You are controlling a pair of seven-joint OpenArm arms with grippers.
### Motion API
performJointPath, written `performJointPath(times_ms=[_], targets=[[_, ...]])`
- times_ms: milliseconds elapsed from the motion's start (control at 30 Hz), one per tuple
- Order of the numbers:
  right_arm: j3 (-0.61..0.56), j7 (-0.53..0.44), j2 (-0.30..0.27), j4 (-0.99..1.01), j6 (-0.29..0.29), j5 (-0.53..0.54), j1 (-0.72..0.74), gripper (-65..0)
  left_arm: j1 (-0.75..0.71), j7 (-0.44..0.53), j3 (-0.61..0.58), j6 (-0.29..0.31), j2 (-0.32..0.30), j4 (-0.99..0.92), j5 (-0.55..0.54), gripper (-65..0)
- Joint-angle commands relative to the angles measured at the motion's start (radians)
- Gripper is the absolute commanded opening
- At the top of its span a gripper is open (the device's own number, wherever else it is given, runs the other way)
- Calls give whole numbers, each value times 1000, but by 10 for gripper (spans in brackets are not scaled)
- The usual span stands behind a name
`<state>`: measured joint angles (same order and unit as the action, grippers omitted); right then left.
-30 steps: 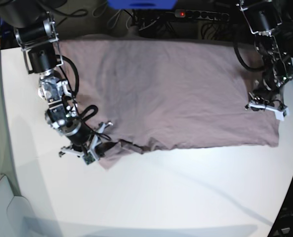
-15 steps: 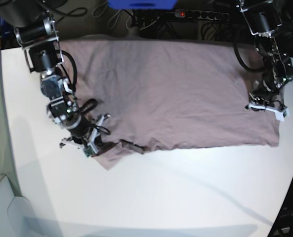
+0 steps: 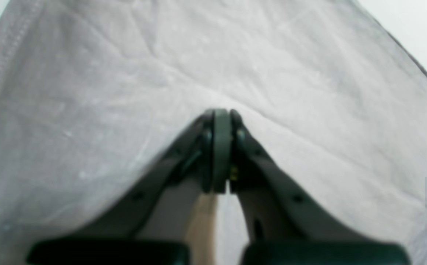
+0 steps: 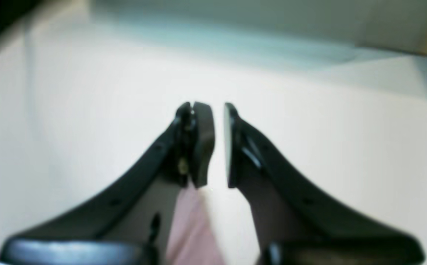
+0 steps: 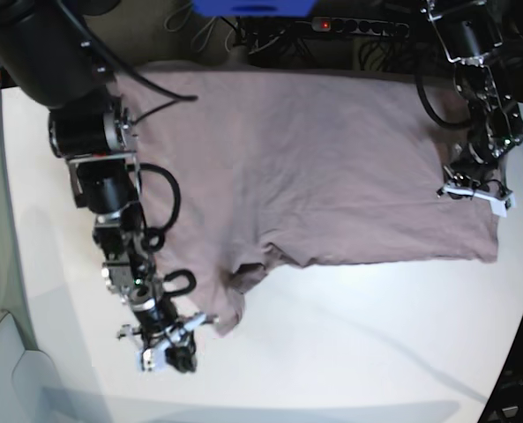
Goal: Layout the t-shirt on the table in an organized manner, then fold the t-shirt properly
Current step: 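Grasp the shirt edges with both grippers and pull them apart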
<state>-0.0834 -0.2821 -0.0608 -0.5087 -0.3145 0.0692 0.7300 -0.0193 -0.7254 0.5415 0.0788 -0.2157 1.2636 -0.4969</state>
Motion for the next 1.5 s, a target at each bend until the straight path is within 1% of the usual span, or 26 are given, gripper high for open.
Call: performJointPath(times_ms=[0, 67, 133, 200, 267, 400, 500, 600, 667, 700, 800, 833, 867, 933, 1033, 1100, 1167, 1300, 1333, 1400, 1467], targets=[[30, -4, -3, -14, 1, 13, 50, -577, -11, -55, -1, -26, -1, -6, 36, -649], [73, 50, -4, -14, 1, 8, 64, -577, -11, -55, 1, -26, -1, -6, 36, -649], [76, 67, -30, -17, 1, -7, 64, -577, -11, -56, 1, -26, -1, -6, 36, -649], [75, 67, -44, -15, 1, -32, 53, -578, -11, -56, -2, -26, -1, -6, 36, -649], [75, 76, -50, -20, -2, -53, 15, -579, -11, -56, -2, -26, -1, -6, 36, -649], [75, 82, -96, -54, -2, -62, -74, -580, -9, -52, 2, -26, -8, -8, 36, -649], [75, 85, -130, -118, -4, -62, -163, -580, -5, -55, 2, -26, -9, 0, 34, -649], [75, 162, -150, -255, -5, -62, -263, -580, -1, -56, 2, -26, -9, 20, 28, -649], [76, 245, -153, -394, -7, -61, -339, -580, -1, -56, 4, -26, -9, 69, 28, -649], [78, 283, -153, -462, -21, -61, -370, -580, -1, -56, 4, -26, -9, 90, 28, -649], [84, 404, -144, -649, -130, -61, -453, -580, 15, -58, 4, -30, -9, 159, 27, -649], [81, 446, -144, -700, -157, -61, -478, -581, 18, -63, 5, -32, -8, 179, 27, -649], [78, 501, -142, -759, -182, -61, -502, -581, 23, -75, 5, -32, -8, 202, 27, -649], [72, 622, -118, -879, -236, -61, -548, -581, 25, -102, 7, -32, -8, 248, 27, -649], [70, 760, -104, -999, -312, -61, -606, -581, 23, -130, 52, -27, 0, 284, 27, -649], [70, 817, -103, -1025, -346, -61, -631, -581, 23, -155, 73, -27, 0, 273, 27, -649], [70, 835, -103, -1028, -366, -61, -652, -581, 15, -159, 98, -26, -3, 247, 30, -649], [75, 834, -110, -976, -371, -62, -671, -581, 2, -156, 156, -24, -9, 155, 34, -649], [76, 834, -121, -960, -371, -62, -672, -581, 2, -156, 173, -24, -11, 135, 34, -649], [72, 831, -144, -921, -371, -62, -671, -581, 3, -156, 191, -24, -34, 103, 34, -649], [73, 797, -152, -862, -371, -62, -645, -581, 11, -156, 190, -24, -46, 60, 34, -649]])
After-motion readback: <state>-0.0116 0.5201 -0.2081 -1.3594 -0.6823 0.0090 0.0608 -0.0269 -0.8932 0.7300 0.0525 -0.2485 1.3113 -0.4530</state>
